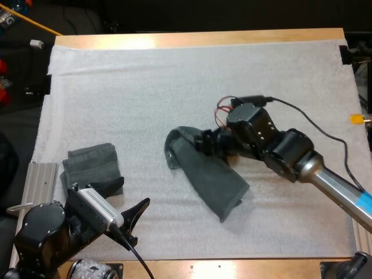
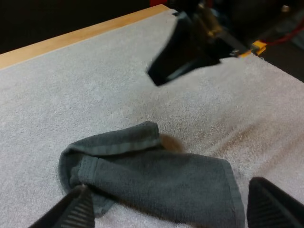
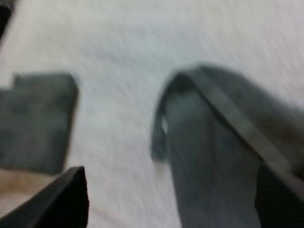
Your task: Pick towel from pile, fold and stack
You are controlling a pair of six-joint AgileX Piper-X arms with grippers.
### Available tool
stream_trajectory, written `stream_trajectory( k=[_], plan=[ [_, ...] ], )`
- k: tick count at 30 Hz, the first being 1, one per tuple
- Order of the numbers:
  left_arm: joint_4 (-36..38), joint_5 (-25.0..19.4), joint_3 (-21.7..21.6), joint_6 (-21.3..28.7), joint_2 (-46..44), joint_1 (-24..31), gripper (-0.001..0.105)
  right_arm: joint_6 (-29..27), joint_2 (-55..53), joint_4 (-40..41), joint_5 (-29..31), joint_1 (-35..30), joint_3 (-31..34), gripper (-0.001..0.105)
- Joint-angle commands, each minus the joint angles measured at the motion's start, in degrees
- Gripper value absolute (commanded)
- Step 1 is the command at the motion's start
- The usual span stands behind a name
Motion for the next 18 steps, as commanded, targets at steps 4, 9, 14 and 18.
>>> stream_trajectory(
  k=[4, 9, 14, 18],
  plan=[
    [-0.6, 0.3, -0.3, -0.4, 0.0, -0.3, 0.064, -0.8, -2.8, 9.5, -0.4, 0.1, -0.6, 0.070],
    [0.8, 0.3, -0.3, -0.4, 0.0, -0.3, 0.064, -0.7, -5.2, 19.3, -0.3, 2.0, -0.5, 0.070],
    [3.5, 0.3, -0.3, -0.4, 0.0, -0.3, 0.064, 3.9, -6.3, 19.7, 1.2, 7.9, 3.8, 0.070],
    [6.6, 0.3, -0.3, -0.4, 0.0, -0.3, 0.064, 15.0, -6.3, 12.9, 2.7, 9.5, 10.7, 0.070]
  ],
)
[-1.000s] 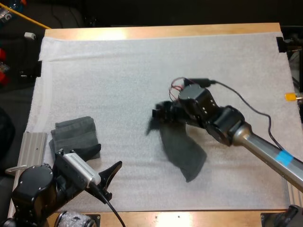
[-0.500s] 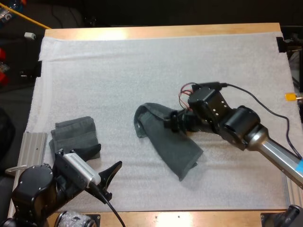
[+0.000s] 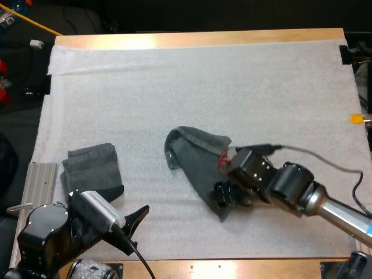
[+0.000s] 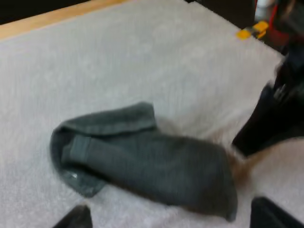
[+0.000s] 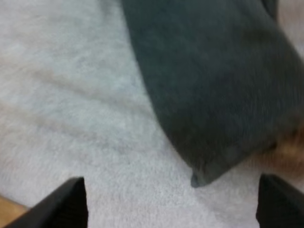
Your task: Pick towel from pile, fold and stack
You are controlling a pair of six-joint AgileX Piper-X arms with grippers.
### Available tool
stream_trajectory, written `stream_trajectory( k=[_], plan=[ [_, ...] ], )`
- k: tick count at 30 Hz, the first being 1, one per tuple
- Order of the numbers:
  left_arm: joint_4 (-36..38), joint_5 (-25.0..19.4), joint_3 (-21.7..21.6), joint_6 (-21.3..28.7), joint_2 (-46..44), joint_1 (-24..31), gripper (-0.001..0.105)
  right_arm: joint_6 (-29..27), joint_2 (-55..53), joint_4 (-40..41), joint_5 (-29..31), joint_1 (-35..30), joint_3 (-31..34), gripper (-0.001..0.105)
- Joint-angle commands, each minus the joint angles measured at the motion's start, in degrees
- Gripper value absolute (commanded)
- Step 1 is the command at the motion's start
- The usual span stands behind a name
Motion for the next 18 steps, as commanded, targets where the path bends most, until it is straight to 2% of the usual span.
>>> stream_trajectory(
  k=[1, 10, 13, 15, 18],
  plan=[
    [1.7, 0.3, -0.3, -0.4, 0.0, -0.3, 0.064, 3.9, -0.1, -2.4, 1.0, -0.1, 1.9, 0.070],
    [10.6, 0.4, -0.3, -0.4, 0.0, -0.3, 0.064, 17.2, -0.1, -19.2, 0.6, -0.4, 16.1, 0.070],
    [12.0, 1.8, -0.3, -0.4, 0.0, -0.3, 0.064, 20.8, -0.1, -25.7, 0.5, -0.5, 19.9, 0.069],
    [12.3, 3.4, -0.3, -0.4, 0.0, -0.3, 0.064, 23.1, -0.1, -29.5, 0.3, -0.9, 22.1, 0.066],
    [12.3, 6.0, -0.3, -0.4, 0.0, -0.3, 0.064, 27.4, -0.1, -35.2, 0.2, -2.4, 25.0, 0.053]
  ],
)
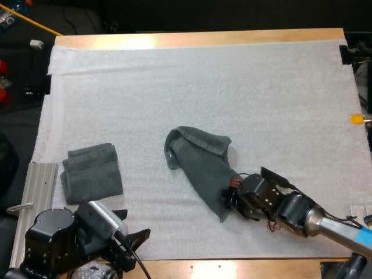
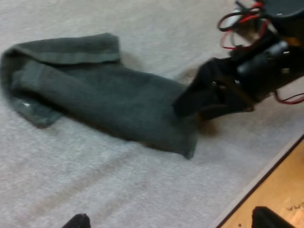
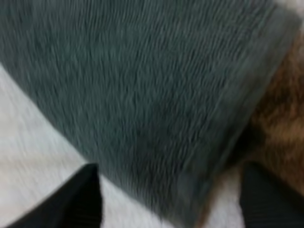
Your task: Pick towel from pile, fold and stack
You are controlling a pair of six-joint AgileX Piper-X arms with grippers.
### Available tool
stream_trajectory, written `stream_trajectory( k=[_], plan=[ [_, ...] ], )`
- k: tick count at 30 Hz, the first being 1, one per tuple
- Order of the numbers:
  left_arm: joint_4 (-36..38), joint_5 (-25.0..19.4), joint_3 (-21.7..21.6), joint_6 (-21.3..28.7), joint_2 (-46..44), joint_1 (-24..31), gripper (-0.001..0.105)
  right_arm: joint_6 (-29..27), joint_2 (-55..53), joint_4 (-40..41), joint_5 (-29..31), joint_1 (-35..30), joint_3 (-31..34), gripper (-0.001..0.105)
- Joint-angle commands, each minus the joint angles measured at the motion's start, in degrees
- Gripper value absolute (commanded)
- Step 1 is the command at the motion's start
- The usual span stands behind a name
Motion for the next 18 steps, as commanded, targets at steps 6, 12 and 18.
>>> stream_trajectory(
  k=[6, 12, 18],
  plan=[
    [0.2, 2.0, -0.3, -0.6, 0.0, -0.3, 0.064, 2.8, 1.6, -6.8, -4.8, -4.4, 1.8, 0.044],
    [0.4, 2.2, -0.3, -0.8, 0.0, -0.3, 0.064, 2.9, 6.1, -10.8, -11.6, -7.1, 1.8, 0.044],
    [3.1, 2.2, -0.3, -0.8, -0.1, -0.3, 0.064, 2.9, 6.3, -12.5, -13.1, -6.7, 1.8, 0.038]
  ],
)
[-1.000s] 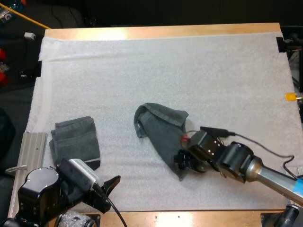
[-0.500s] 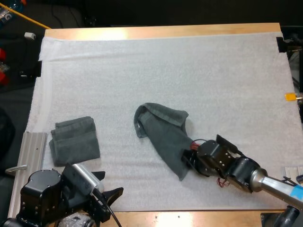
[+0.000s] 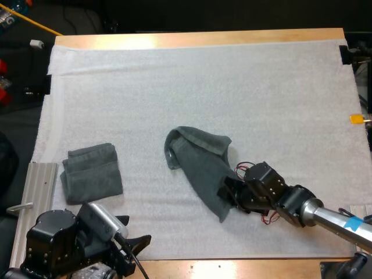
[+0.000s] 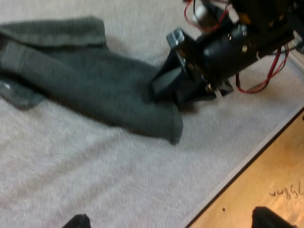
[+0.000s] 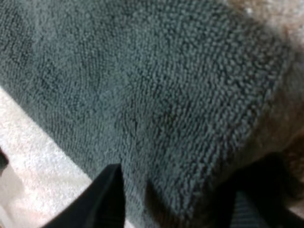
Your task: Pick towel from pile, fold and stack
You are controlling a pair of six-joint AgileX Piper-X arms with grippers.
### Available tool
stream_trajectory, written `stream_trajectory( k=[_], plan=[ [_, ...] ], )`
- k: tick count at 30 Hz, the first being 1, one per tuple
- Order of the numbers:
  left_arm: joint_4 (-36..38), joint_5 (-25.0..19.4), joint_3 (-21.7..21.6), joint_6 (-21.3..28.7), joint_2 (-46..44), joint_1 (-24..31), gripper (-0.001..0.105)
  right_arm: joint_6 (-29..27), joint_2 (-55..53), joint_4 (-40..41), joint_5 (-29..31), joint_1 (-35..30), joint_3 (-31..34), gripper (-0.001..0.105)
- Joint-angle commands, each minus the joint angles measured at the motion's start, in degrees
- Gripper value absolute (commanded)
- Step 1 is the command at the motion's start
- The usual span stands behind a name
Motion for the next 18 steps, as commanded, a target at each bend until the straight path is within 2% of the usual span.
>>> stream_trajectory(
  k=[1, 4, 6, 14, 18],
  plan=[
    [0.3, 0.8, -0.3, -0.4, -0.1, -0.3, 0.064, -0.2, -0.2, -0.3, -0.2, 0.0, -0.2, 0.029],
    [0.3, 0.8, -0.3, -0.4, -0.1, -0.3, 0.064, -1.6, -0.8, -0.5, 0.0, 0.0, -1.0, 0.001],
    [0.3, 0.8, -0.3, -0.4, -0.1, -0.3, 0.064, -6.2, -2.7, -1.0, 1.4, 0.0, -2.8, 0.000],
    [0.3, 0.8, -0.3, -0.2, -0.1, -0.3, 0.064, -16.7, -10.1, 0.4, 5.6, 0.0, -11.7, 0.000],
    [0.2, 0.8, -0.3, 0.0, -0.1, -0.3, 0.064, -23.0, -12.5, 9.8, 5.8, 0.0, -22.5, 0.000]
  ],
)
